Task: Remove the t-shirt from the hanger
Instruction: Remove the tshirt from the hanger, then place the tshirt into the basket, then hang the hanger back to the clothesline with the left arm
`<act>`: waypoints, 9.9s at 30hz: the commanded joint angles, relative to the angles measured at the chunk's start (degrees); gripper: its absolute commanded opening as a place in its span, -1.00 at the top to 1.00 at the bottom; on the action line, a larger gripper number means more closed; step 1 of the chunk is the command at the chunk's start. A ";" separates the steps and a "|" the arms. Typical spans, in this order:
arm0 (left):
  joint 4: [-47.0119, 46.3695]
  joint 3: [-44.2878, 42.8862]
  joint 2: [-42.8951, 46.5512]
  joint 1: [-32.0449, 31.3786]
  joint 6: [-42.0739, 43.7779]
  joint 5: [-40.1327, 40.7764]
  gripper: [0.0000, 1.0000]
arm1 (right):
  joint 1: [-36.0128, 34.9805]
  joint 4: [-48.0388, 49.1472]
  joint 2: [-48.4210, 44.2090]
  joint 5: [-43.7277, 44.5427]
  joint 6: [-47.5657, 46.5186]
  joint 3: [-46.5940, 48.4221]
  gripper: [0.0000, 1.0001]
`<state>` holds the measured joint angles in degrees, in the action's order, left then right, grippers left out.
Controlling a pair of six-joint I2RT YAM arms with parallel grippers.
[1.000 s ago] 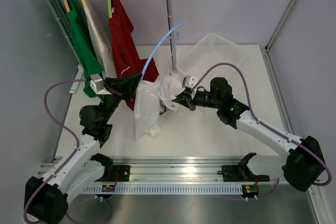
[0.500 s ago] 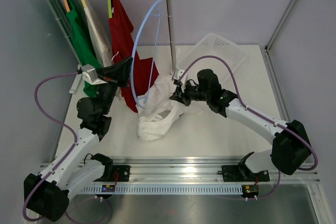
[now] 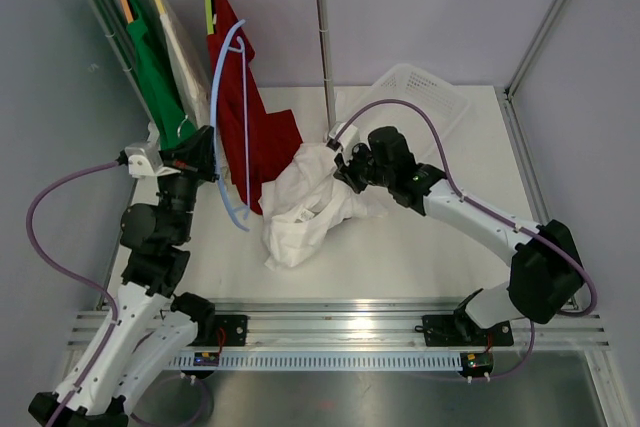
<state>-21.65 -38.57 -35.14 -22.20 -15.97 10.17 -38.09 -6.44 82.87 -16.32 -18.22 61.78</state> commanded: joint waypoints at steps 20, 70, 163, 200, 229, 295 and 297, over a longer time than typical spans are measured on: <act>5.92 3.76 9.21 0.05 -2.67 -0.59 1.00 | -0.23 -7.97 5.99 -13.74 -2.17 7.74 -0.98; 5.74 3.67 9.91 0.05 -2.05 -7.54 1.00 | -7.71 15.72 4.15 12.59 1.59 -4.91 1.00; 12.33 -5.99 -5.20 -0.22 -2.49 -10.44 1.00 | 26.75 14.25 9.95 34.61 37.38 16.71 -0.88; 30.09 -67.24 -57.05 -1.45 -1.17 7.04 1.00 | 26.57 33.15 -3.77 2.08 39.14 0.89 -0.83; 19.71 -73.92 -59.08 -1.45 9.38 -4.81 1.00 | 26.66 29.73 -10.54 7.79 34.92 -2.19 -0.84; 21.91 -103.11 -82.37 -3.38 5.86 -0.33 0.98 | 26.75 29.46 -10.36 6.30 34.30 -2.10 -0.83; 21.91 -103.03 -82.90 -3.47 5.68 -0.86 0.98 | 26.75 29.38 -10.45 6.38 34.21 -2.19 -0.83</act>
<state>5.43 -138.76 -117.27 -25.30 -10.07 9.85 -11.25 21.34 73.14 -9.15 16.78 59.22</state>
